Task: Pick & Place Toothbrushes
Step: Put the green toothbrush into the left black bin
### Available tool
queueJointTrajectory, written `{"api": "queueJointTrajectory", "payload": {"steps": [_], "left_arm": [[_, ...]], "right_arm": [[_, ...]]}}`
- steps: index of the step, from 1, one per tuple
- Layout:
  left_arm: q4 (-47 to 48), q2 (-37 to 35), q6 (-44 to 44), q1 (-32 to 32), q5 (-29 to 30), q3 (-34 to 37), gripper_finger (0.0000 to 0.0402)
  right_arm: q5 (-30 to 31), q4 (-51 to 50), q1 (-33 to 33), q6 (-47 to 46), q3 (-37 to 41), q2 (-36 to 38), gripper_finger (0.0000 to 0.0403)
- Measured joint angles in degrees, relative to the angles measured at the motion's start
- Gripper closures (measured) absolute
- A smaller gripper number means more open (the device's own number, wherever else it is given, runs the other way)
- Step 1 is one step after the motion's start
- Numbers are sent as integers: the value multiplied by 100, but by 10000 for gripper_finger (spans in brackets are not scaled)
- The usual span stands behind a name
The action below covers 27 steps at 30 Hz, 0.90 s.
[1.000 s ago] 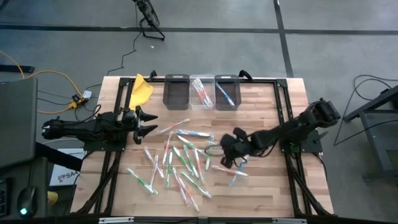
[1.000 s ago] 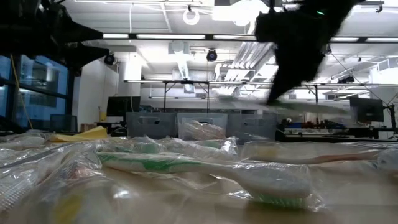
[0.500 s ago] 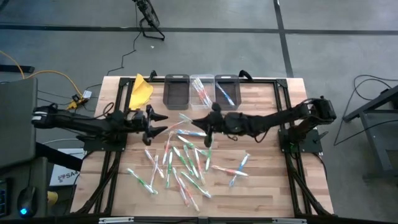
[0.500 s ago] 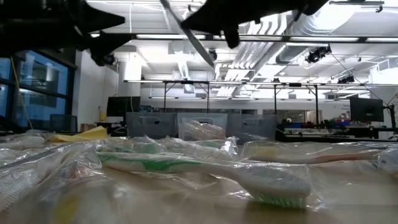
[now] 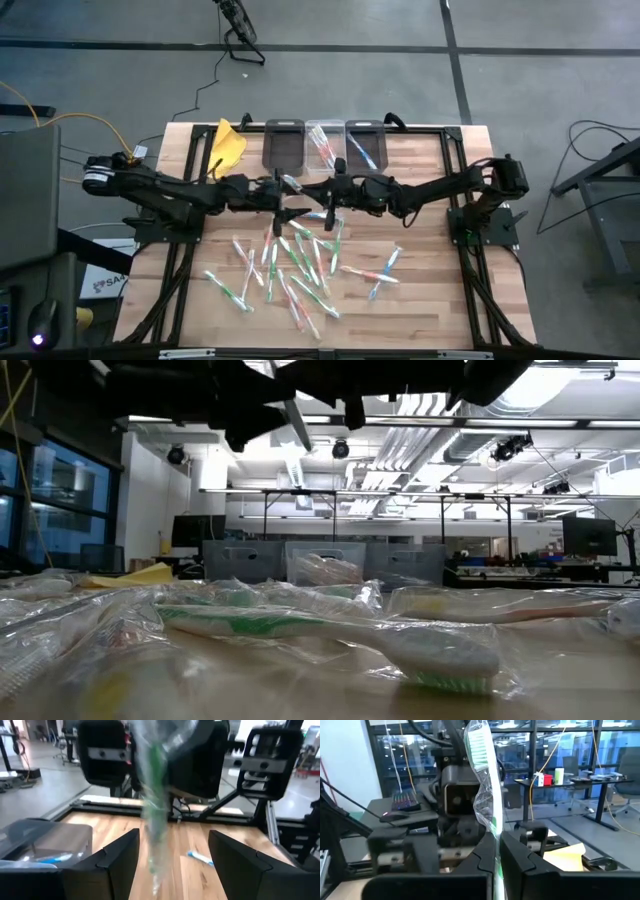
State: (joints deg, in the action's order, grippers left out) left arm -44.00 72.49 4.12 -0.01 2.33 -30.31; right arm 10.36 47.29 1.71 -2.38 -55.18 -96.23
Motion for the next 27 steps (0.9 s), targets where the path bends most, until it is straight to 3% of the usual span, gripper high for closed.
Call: {"api": "queueJointTrajectory", "payload": {"steps": [4,8,18,22,27], "left_arm": [[4,241,-4,0,4,-167,172],[17,235,-70,0,-32,-199,201],[205,178,-269,2,11,-194,377],[226,176,-282,2,0,-194,378],[417,176,-281,-2,116,-192,386]], "right_arm": [[12,10,12,71,0,35,397],[14,-39,16,75,-2,35,397],[-31,-50,23,70,-2,35,397],[-25,-74,23,70,-2,35,384],[45,-525,17,-128,-2,181,326]]}}
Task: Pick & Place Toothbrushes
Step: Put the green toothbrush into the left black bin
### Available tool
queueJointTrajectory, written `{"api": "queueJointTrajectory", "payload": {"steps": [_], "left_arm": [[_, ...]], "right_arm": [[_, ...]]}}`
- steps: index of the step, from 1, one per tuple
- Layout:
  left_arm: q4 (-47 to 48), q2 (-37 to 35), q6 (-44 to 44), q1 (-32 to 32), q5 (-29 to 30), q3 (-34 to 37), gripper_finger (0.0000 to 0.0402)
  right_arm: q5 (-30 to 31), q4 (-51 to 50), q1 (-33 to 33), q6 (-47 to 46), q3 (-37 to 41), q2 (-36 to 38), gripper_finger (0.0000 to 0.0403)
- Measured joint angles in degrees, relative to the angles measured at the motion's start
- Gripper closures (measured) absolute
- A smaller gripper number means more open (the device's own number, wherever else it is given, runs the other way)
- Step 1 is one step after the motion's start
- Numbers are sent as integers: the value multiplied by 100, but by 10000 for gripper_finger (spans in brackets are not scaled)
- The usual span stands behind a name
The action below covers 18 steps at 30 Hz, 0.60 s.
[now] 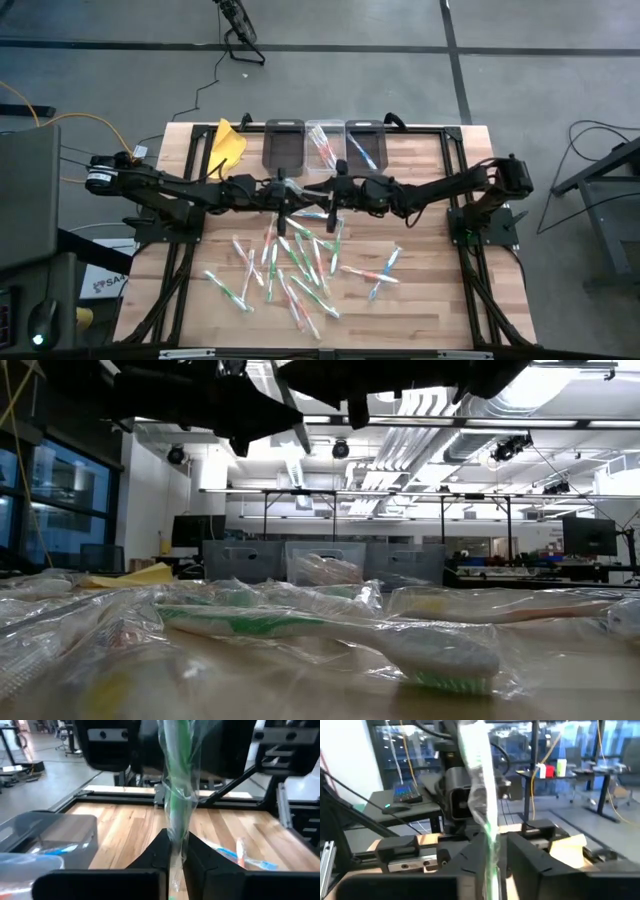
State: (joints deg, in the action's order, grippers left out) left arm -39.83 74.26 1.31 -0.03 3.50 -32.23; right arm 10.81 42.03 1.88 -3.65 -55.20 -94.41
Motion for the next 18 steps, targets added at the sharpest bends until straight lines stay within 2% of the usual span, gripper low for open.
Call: {"api": "queueJointTrajectory", "payload": {"steps": [2,6,9,13,18], "left_arm": [[117,-6,21,2,183,0,386],[606,-155,38,77,795,-1,386],[1384,-379,210,316,1221,-93,386],[2778,-582,301,887,1367,-567,383],[4871,-440,1228,1888,1337,-1561,381]], "right_arm": [[155,-391,-5,-104,-2,142,293],[961,-1540,49,-146,-2,661,228],[1550,-2622,139,-329,0,1130,196],[1827,-3832,254,-621,-2,1707,180],[1828,-4868,264,-1039,-2,2086,183]]}}
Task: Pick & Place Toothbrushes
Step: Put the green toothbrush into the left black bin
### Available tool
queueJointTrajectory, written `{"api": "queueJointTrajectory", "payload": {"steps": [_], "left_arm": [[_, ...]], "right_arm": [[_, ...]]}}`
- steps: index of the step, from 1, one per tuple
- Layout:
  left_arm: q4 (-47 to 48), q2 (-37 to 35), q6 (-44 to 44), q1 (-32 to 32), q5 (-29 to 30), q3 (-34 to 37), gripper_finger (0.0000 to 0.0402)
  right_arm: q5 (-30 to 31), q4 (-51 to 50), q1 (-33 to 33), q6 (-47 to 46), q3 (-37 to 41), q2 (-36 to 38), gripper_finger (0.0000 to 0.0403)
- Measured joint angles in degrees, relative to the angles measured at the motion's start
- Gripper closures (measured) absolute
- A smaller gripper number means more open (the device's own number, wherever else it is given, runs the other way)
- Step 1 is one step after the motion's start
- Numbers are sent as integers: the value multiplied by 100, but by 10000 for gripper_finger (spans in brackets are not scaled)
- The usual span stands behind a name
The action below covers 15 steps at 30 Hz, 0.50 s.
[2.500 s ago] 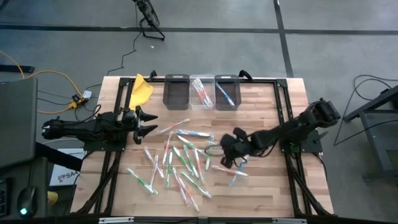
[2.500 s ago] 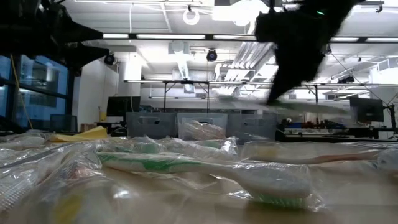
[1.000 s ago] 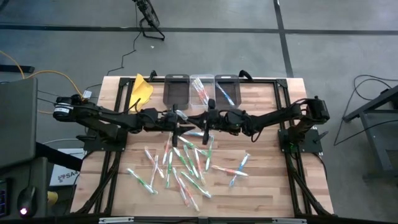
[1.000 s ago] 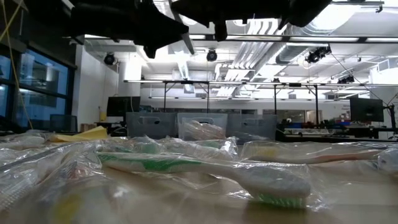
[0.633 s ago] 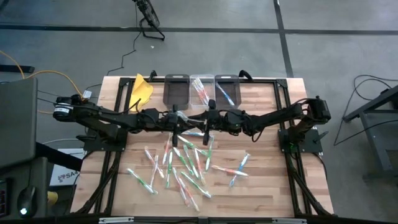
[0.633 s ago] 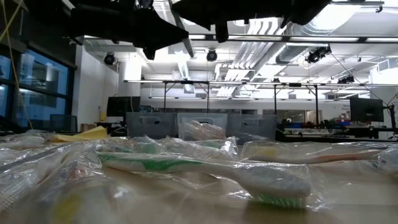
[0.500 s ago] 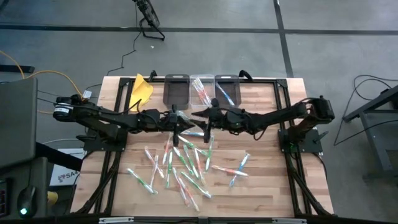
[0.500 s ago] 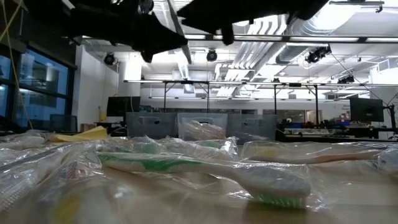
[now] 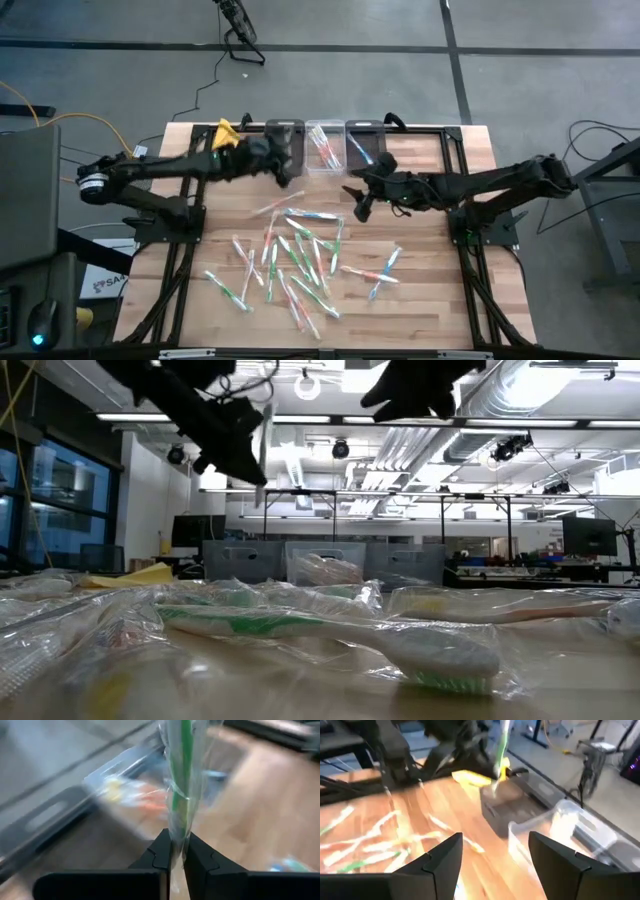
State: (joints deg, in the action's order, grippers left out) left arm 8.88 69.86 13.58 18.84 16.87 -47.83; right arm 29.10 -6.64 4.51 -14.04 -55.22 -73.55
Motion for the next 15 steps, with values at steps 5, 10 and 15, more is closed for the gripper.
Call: {"api": "queueJointTrajectory", "payload": {"steps": [5,10,15], "left_arm": [[1414,331,-394,828,-617,-856,380],[2155,899,-254,1364,-1322,-1365,379],[2643,1655,-460,1672,-1236,-1745,379]], "right_arm": [[-6,-451,0,-92,4,21,184],[-4,-694,0,-96,2,-39,183],[-4,-681,0,-138,2,-38,183]]}}
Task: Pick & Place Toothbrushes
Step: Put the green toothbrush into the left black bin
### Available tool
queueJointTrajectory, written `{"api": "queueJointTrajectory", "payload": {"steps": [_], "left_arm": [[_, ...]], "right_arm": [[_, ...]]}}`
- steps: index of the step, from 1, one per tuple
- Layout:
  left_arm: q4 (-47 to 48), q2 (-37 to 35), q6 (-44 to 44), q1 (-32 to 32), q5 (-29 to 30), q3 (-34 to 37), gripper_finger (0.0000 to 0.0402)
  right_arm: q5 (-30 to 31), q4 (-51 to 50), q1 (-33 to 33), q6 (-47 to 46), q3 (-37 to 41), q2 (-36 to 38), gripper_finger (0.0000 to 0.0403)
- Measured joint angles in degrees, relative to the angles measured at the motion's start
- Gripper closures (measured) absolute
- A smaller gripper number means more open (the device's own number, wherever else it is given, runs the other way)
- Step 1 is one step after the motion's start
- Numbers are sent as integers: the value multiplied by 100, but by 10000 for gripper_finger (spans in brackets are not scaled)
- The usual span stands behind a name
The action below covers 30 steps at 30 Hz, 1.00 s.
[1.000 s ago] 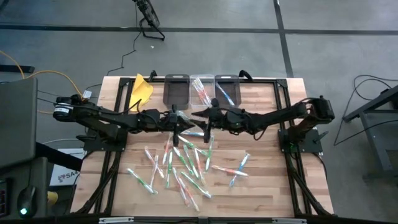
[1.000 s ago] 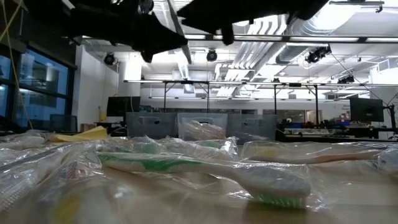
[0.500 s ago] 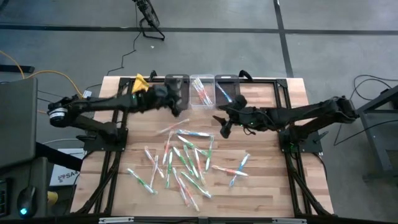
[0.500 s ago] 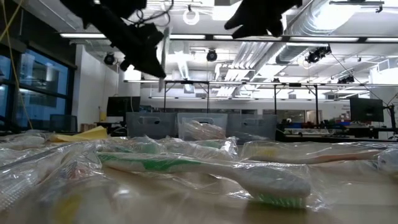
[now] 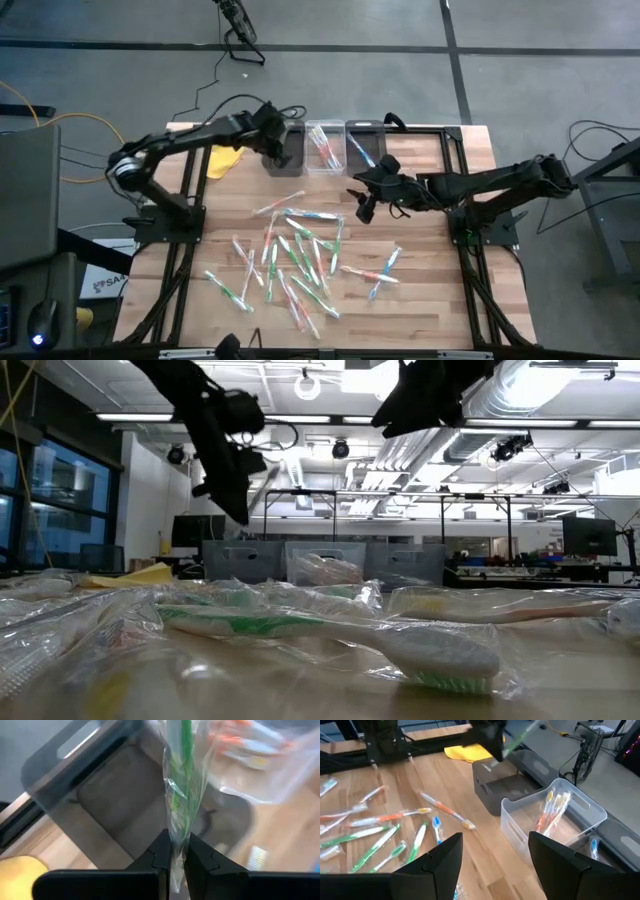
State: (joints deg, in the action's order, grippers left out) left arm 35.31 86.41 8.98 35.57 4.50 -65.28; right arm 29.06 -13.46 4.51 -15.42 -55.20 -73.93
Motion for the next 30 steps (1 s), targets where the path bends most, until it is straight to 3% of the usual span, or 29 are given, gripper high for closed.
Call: {"api": "queueJointTrajectory", "payload": {"steps": [6,15,30], "left_arm": [[430,611,-90,199,22,-651,378],[2300,1235,187,193,-10,-1785,378],[2449,1720,250,234,-163,-1862,377]], "right_arm": [[-2,-11,0,-2,0,-7,183],[-4,-10,0,-2,0,-7,183],[-4,-8,0,-2,0,-7,183]]}}
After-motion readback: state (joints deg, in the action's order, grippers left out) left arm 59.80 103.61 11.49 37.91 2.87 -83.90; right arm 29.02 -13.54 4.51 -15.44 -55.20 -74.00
